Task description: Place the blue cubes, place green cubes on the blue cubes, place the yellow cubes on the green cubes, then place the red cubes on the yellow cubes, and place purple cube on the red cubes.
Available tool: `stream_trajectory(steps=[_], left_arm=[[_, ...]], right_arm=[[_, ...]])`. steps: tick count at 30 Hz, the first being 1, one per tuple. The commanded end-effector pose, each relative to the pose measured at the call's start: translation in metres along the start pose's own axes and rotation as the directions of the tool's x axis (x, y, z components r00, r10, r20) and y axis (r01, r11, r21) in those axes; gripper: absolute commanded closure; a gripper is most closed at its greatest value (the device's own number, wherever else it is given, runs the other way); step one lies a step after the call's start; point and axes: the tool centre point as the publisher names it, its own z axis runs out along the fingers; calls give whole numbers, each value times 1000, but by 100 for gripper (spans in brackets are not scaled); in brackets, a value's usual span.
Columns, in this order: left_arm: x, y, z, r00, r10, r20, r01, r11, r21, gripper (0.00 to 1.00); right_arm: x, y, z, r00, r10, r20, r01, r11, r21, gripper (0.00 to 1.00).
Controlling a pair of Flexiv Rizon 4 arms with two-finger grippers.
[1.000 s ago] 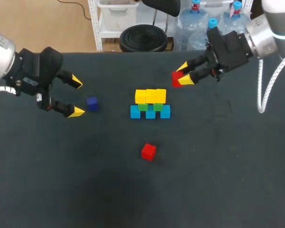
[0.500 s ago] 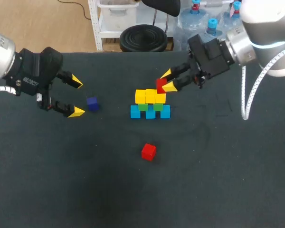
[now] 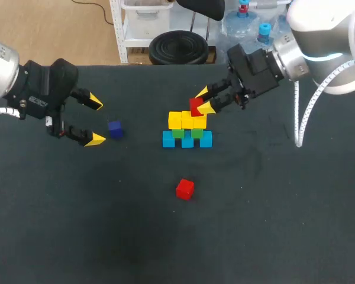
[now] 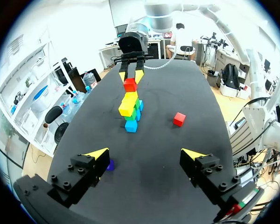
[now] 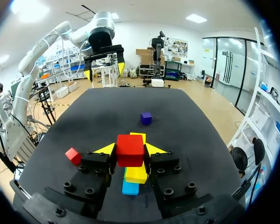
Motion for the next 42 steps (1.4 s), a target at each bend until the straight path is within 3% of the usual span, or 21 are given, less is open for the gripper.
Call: stream_trajectory(steps=[1, 21, 42], left_arm=[[2, 0, -1, 1000, 4, 8, -4, 1000, -1, 0], [2, 0, -1, 1000, 4, 8, -4, 1000, -1, 0], [2, 0, -1, 1000, 4, 8, -4, 1000, -1, 0]], right_arm=[[1, -1, 5, 1000, -2, 2, 2, 1000, 16, 100], [10, -4, 7, 999, 4, 39, -6, 998, 68, 100], [9, -5, 8, 999, 0, 38, -3, 997, 72, 100]])
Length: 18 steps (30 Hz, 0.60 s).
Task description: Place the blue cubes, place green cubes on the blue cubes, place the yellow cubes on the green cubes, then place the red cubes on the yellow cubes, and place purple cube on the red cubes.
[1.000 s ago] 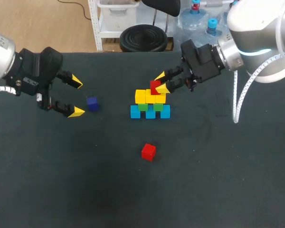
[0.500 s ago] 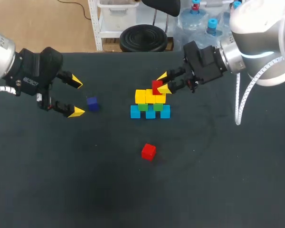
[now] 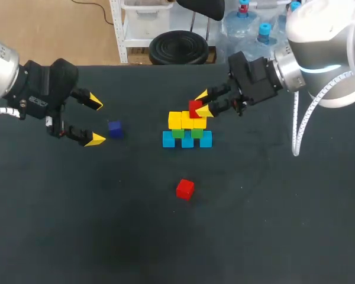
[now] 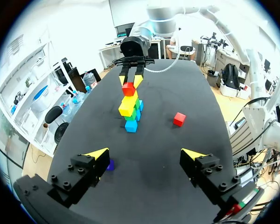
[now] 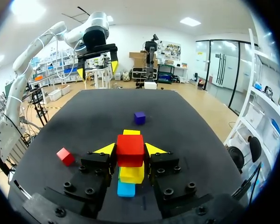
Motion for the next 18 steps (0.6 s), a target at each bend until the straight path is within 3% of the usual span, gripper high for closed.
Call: stream_trajectory(steps=[1, 18], left_arm=[[2, 0, -1, 1000, 4, 8, -4, 1000, -1, 0], [2, 0, -1, 1000, 4, 8, -4, 1000, -1, 0]], right_arm=[[0, 0, 0, 1000, -1, 0, 1, 1000, 2, 100], [0, -1, 2, 1000, 4, -1, -4, 1000, -1, 100]])
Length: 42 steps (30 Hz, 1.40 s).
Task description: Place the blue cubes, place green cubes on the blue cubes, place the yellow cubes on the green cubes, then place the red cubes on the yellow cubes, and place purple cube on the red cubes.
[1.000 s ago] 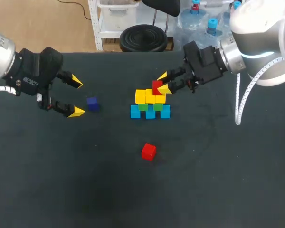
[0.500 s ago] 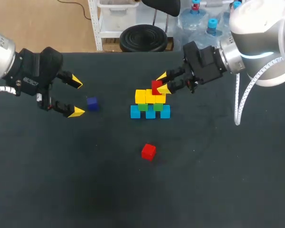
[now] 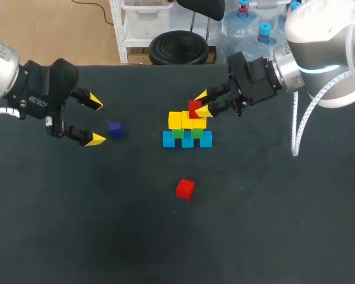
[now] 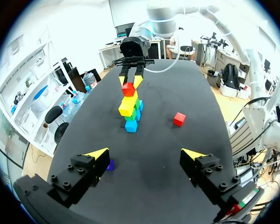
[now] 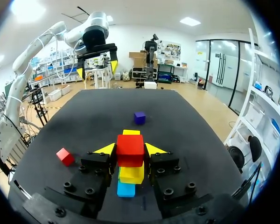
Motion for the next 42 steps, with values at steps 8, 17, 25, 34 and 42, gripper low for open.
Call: stream_trajectory(steps=[8, 17, 25, 34, 42], left_arm=[[2, 0, -1, 1000, 4, 8, -4, 1000, -1, 0], [2, 0, -1, 1000, 4, 8, -4, 1000, -1, 0], [2, 0, -1, 1000, 4, 8, -4, 1000, -1, 0], [2, 0, -1, 1000, 4, 8, -4, 1000, -1, 0], [2, 0, -1, 1000, 4, 8, -4, 1000, -1, 0]], right_arm=[[1, -1, 1, 1000, 4, 1, -4, 1000, 0, 100], [1, -2, 2, 1000, 6, 1, -6, 1000, -2, 92], [1, -2, 3, 1000, 10, 2, -10, 1000, -4, 76], [1, -2, 3, 1000, 13, 2, -13, 1000, -3, 67], [1, -3, 3, 1000, 15, 2, -15, 1000, -3, 61]])
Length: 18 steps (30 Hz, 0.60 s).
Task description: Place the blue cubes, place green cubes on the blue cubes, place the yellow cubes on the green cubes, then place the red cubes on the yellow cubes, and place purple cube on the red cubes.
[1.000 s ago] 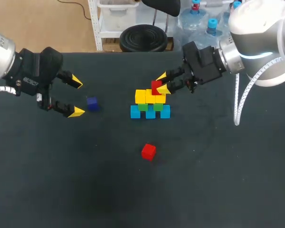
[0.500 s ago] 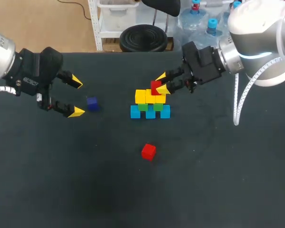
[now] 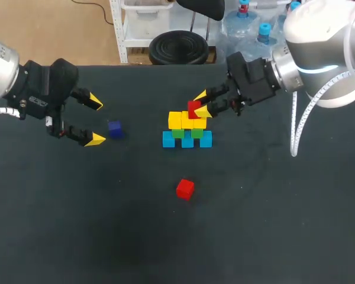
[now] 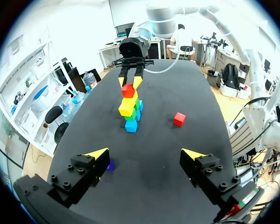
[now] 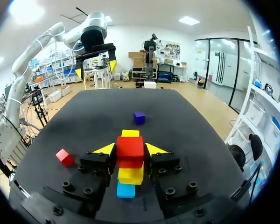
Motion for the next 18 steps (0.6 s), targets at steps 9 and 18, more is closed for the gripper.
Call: stream_trajectory(steps=[9, 18], left_arm=[[2, 0, -1, 1000, 4, 8, -4, 1000, -1, 0], [2, 0, -1, 1000, 4, 8, -4, 1000, -1, 0]], right_arm=[[0, -1, 0, 1000, 1, 2, -1, 1000, 0, 51], [-5, -5, -14, 1000, 3, 10, -3, 1000, 26, 0]])
